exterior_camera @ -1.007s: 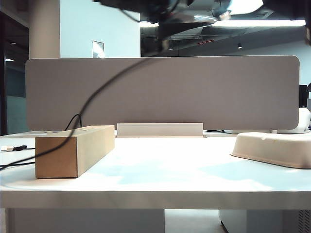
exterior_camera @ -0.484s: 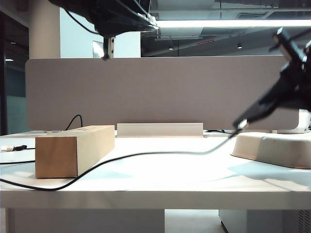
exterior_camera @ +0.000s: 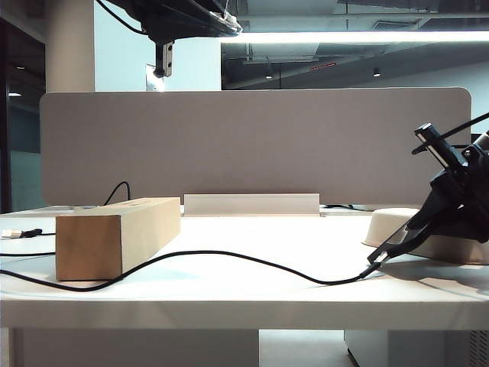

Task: Pick up the charging cable and the phone, plug the charging cable into the charging port on the phone, and finally place them back on the table.

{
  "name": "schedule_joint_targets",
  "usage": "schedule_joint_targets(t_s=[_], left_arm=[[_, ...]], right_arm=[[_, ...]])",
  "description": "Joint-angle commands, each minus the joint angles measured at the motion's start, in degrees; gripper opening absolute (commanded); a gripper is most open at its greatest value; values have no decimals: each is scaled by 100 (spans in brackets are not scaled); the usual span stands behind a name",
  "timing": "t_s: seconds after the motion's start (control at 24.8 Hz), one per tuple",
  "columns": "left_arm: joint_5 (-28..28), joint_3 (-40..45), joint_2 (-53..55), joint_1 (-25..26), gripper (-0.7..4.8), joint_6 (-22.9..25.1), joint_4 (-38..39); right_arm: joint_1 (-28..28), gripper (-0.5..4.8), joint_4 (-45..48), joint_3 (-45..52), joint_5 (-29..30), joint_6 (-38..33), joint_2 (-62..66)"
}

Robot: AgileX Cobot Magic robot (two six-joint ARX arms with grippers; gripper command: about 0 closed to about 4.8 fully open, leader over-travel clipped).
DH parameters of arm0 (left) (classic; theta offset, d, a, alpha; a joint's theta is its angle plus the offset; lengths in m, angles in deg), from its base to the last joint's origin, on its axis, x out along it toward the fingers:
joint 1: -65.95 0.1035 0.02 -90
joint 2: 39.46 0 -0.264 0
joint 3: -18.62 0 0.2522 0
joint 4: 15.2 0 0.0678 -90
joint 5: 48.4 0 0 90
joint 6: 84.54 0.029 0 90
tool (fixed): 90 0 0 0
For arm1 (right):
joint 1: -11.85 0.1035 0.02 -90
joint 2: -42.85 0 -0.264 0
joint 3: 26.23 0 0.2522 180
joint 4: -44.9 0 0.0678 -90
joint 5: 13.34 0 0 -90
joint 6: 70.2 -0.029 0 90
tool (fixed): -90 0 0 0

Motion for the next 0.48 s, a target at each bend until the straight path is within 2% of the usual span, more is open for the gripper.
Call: schedule_joint_targets(t_s=[0.04, 0.12, 0.28, 0.48], left_arm=[[17, -13, -42, 2, -6, 35, -11], [17, -13, -42, 2, -6, 33, -11], [17, -13, -42, 2, -6, 35, 31], [17, -13, -44, 2, -6, 35, 33]], right_arm=[[2, -8, 72, -22, -168, -17, -7], [2, 10, 39, -22, -181, -17, -7], [2, 81, -184, -22, -245, -17, -7], [2, 99, -538, -22, -358, -13, -7]])
